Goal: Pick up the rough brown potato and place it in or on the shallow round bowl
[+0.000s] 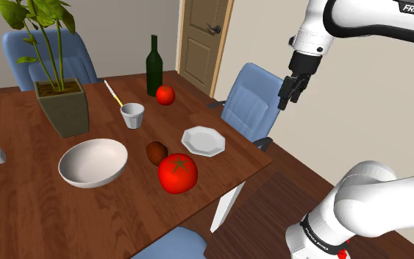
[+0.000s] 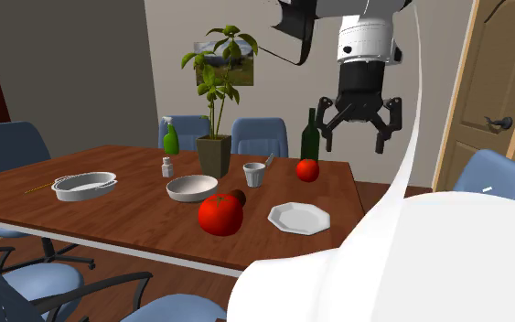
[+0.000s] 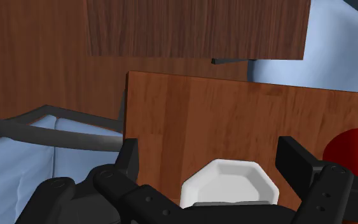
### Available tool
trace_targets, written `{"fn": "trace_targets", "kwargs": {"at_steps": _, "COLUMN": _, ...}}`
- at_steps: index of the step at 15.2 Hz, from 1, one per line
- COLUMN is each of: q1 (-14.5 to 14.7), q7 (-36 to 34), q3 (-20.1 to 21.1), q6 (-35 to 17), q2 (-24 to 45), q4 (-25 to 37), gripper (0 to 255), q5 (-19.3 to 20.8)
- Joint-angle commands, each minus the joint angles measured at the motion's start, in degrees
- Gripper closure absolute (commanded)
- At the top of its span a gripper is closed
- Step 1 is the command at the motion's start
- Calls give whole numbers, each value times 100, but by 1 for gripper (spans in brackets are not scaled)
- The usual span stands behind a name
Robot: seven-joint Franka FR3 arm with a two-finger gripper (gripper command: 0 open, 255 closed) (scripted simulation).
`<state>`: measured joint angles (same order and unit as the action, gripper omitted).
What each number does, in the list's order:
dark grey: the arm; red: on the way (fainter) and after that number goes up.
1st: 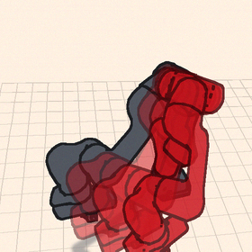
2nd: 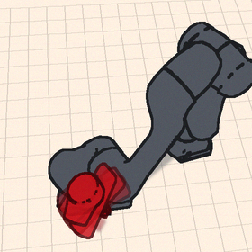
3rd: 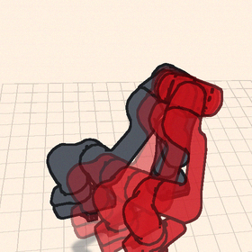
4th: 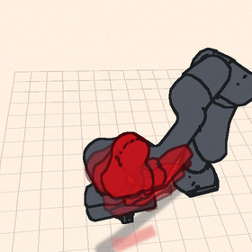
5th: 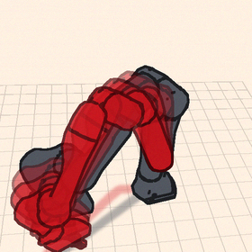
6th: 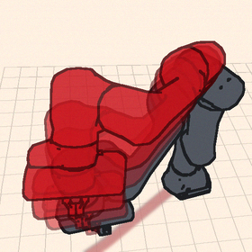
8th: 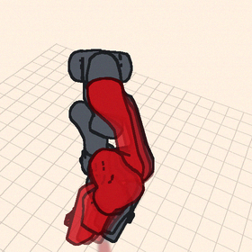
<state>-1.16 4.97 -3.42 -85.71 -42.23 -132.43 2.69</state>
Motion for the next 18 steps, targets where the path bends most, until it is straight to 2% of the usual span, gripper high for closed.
{"fn": "trace_targets", "kwargs": {"at_steps": 1, "q1": 0, "q7": 0, "q3": 0, "q6": 0, "q2": 0, "q4": 0, "gripper": 0, "q5": 0}}
{"fn": "trace_targets", "kwargs": {"at_steps": 10, "q1": 303, "q7": -683, "q3": 410, "q6": -1568, "q2": 845, "q4": -504, "gripper": 0, "q5": -791}}
{"fn": "trace_targets", "kwargs": {"at_steps": 18, "q1": 605, "q7": -1115, "q3": 767, "q6": -2951, "q2": 2021, "q4": -429, "gripper": 0, "q5": -1415}}
